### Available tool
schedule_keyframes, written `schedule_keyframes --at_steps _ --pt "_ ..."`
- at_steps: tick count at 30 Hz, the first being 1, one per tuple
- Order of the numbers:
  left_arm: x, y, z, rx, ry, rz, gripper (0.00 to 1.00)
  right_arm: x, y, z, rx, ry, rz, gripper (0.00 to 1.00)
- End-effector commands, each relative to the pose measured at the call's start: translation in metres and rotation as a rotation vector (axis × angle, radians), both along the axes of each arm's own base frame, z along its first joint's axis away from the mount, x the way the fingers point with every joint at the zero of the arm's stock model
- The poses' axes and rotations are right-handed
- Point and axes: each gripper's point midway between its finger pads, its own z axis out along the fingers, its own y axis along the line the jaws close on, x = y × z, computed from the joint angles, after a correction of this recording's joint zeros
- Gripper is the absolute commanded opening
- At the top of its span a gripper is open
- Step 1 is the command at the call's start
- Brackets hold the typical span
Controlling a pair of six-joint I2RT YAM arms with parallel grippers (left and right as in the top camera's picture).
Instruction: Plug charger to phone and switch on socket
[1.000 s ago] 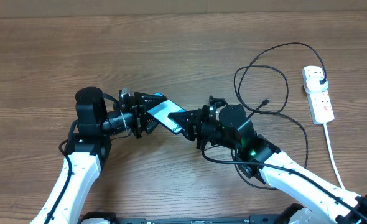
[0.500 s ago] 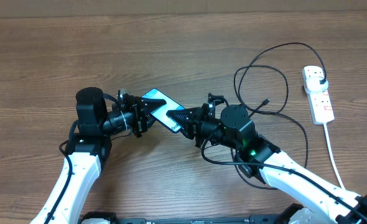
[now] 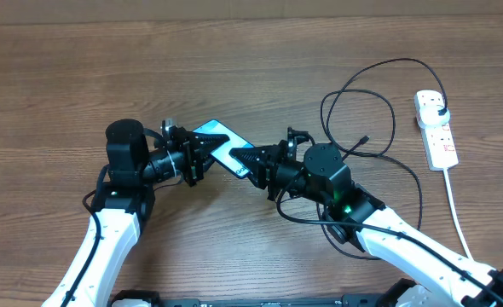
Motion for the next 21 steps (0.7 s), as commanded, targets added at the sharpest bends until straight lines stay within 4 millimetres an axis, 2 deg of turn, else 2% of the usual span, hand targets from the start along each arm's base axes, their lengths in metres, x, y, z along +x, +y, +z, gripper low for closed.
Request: schedule_keyframes --at_steps 1,6,8,9,12,15,18,21 --pt "-0.005 -0.008 0.002 -0.028 0.033 -0.024 0.04 -0.005 0.003 0.001 -0.029 -0.042 0.03 0.16" --pt "0.002 -0.003 -0.001 0.027 -0.033 0.0 0.04 -0.01 -0.003 -0.025 -0.106 0.047 0.029 0.39" --pt "0.006 0.0 -0.005 0.072 -0.069 0.019 0.04 -0.01 -0.008 -0.038 -0.152 0.084 0.007 0.55" --pt "0.008 0.004 -0.01 0.107 -0.087 0.034 0.04 -0.01 -0.012 -0.046 -0.18 0.109 -0.007 0.67" --pt "0.01 0.014 -0.03 0.213 -0.078 0.071 0.04 -0.009 -0.03 -0.076 -0.297 0.187 -0.088 0.81" --pt "-0.003 0.023 -0.06 0.274 0.079 0.099 0.05 -0.01 -0.063 -0.112 -0.467 0.27 -0.205 1.0" --pt "-0.015 0.028 -0.076 0.322 0.145 0.091 0.04 -0.01 -0.101 -0.137 -0.658 0.288 -0.326 1.0" --pt "-0.018 0.027 -0.079 0.337 0.141 0.07 0.04 0.002 -0.137 -0.14 -0.911 0.105 -0.36 1.0"
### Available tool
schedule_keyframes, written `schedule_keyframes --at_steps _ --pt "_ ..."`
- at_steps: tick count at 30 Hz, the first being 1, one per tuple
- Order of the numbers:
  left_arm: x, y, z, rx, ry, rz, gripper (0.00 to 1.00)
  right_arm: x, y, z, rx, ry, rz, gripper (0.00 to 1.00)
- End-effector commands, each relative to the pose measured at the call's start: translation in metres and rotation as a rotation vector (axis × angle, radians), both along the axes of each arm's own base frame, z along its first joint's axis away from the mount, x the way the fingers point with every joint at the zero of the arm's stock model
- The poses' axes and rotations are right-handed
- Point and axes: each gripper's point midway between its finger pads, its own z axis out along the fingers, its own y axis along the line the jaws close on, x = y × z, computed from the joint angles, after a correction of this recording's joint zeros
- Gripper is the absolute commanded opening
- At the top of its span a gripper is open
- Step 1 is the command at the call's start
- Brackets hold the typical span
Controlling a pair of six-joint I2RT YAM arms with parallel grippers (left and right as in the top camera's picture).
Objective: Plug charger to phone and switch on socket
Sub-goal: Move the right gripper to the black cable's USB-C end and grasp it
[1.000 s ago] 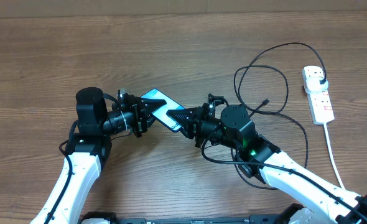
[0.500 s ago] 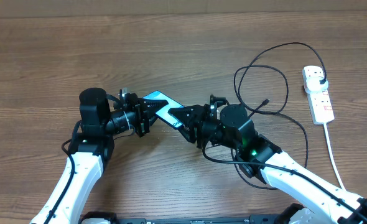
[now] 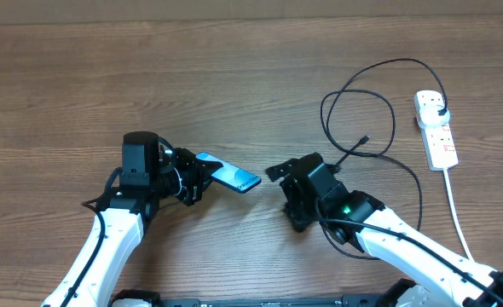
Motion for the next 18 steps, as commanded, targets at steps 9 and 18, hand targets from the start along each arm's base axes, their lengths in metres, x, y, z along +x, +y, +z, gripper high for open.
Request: schedule_keyframes --at_steps 9,18 --pt "0.004 0.004 0.005 0.055 -0.08 -0.039 0.04 0.064 -0.087 0.053 -0.477 -0.215 0.1 0.82" --pt "0.004 0.004 0.005 0.056 -0.08 -0.038 0.04 0.106 -0.16 0.059 -0.559 -0.098 0.051 0.78"
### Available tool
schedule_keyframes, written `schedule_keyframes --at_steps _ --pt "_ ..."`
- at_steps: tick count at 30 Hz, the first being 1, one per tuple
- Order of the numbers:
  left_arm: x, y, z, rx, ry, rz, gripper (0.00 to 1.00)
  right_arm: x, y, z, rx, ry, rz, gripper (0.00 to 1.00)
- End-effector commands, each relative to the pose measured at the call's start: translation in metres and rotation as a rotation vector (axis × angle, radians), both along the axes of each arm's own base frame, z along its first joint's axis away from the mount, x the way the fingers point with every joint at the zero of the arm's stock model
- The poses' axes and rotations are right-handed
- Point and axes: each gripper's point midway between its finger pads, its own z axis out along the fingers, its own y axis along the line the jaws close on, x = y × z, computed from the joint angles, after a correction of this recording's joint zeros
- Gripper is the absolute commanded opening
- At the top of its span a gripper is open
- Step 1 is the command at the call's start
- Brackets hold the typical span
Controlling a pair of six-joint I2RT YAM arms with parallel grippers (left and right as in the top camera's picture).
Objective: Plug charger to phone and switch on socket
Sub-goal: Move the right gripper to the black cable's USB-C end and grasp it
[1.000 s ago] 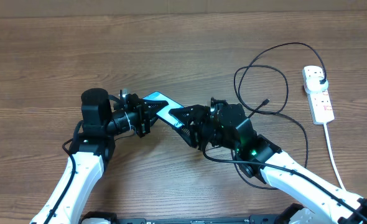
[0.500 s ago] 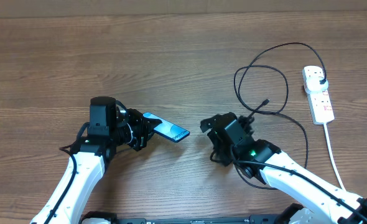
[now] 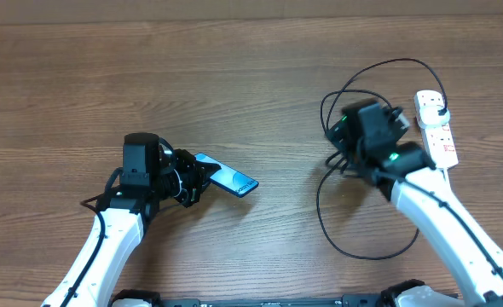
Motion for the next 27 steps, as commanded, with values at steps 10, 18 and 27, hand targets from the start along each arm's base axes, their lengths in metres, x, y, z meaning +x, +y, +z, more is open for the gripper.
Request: schedule_keyframes --at_steps 10,18,27 --pt "0.002 -0.004 0.011 -0.019 -0.043 -0.032 0.05 0.047 -0.041 -0.067 -0.091 0.255 0.048 0.65" --pt "0.002 -0.004 0.011 -0.019 -0.045 -0.035 0.06 0.057 -0.038 -0.098 -0.085 0.282 0.053 0.63" --pt "0.002 -0.004 0.012 -0.017 -0.05 -0.041 0.07 0.062 -0.04 -0.114 -0.102 0.29 0.046 0.61"
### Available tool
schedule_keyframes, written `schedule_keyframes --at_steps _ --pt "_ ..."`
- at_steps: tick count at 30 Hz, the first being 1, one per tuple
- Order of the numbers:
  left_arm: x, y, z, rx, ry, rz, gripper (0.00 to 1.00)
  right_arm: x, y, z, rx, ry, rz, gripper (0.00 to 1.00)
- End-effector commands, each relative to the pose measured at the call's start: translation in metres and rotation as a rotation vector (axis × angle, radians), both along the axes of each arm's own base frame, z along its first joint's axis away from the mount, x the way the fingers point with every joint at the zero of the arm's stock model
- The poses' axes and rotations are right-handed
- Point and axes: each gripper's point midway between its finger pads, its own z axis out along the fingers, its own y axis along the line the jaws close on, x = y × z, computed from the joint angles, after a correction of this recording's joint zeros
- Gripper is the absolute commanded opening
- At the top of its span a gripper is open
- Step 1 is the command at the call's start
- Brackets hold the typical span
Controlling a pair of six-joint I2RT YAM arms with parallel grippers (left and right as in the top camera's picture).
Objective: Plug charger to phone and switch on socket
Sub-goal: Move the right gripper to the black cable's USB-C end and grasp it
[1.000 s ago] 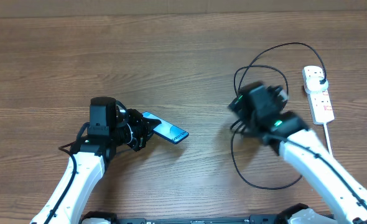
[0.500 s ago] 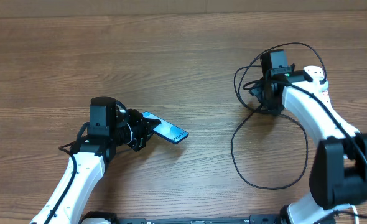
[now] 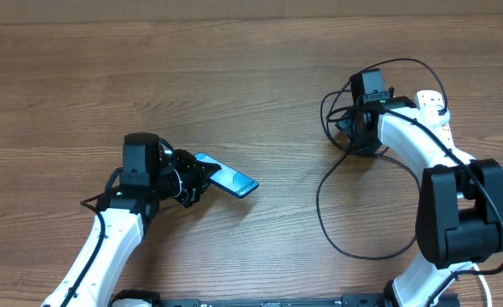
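The phone (image 3: 230, 178), its blue screen facing up, sticks out to the right of my left gripper (image 3: 202, 176), which is shut on the phone's left end just above the table. The black charger cable (image 3: 321, 192) runs in loops from a plug (image 3: 440, 112) in the white power strip (image 3: 445, 135) at the right. My right gripper (image 3: 355, 136) points down into the upper loop, left of the strip. Its fingers are dark against the cable, so I cannot see how they stand. The cable's free end is hidden beneath it.
The wooden table (image 3: 234, 77) carries everything. The cable's lower loop (image 3: 362, 254) lies in front of the right arm's base. A white lead (image 3: 458, 213) runs from the power strip toward the front edge.
My right arm has turned further back and right, and its gripper now sits lower over the upper cable loop beside the power strip. The left gripper and phone have not moved.
Both grippers first met at the phone in mid-table. Then the right gripper was clear of it while the left held the phone closer in. After that the right arm was over by the cable loops, and now its gripper is down among them.
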Motion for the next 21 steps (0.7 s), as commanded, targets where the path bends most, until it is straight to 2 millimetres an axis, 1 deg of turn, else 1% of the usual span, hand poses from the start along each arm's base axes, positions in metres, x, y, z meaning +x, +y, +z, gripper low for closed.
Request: schedule_keyframes --at_steps 1,5,7,9,11,15,18,19,20,21 --pt "0.002 -0.004 0.011 -0.019 -0.041 -0.031 0.07 0.001 -0.004 -0.013 -0.024 0.042 0.0 0.61" --pt "0.002 -0.003 0.011 -0.019 -0.042 -0.03 0.07 -0.012 -0.005 -0.026 -0.032 0.11 -0.002 0.6" --pt "0.002 -0.003 0.011 -0.019 -0.042 -0.03 0.08 -0.016 -0.006 -0.029 -0.034 0.131 -0.002 0.6" --pt "0.002 -0.003 0.011 -0.019 -0.042 -0.03 0.08 -0.017 -0.005 -0.03 -0.032 0.136 -0.001 0.59" --pt "0.002 -0.003 0.011 -0.019 -0.042 -0.03 0.08 -0.017 -0.002 -0.031 -0.01 0.137 0.004 0.56" --pt "0.002 -0.003 0.011 -0.019 -0.042 -0.03 0.07 -0.018 0.014 -0.032 0.075 0.147 0.023 0.45" --pt "0.002 -0.003 0.011 -0.019 -0.042 -0.03 0.08 -0.018 0.016 -0.032 0.092 0.144 0.026 0.37" --pt "0.002 -0.003 0.011 -0.019 -0.042 -0.03 0.07 -0.016 0.017 -0.032 0.092 0.136 0.028 0.35" --pt "0.002 -0.003 0.011 -0.019 -0.042 -0.031 0.07 -0.01 0.017 -0.031 0.093 0.114 0.037 0.29" --pt "0.002 -0.004 0.011 -0.019 -0.042 -0.031 0.07 -0.006 0.018 -0.03 0.093 0.097 0.05 0.25"
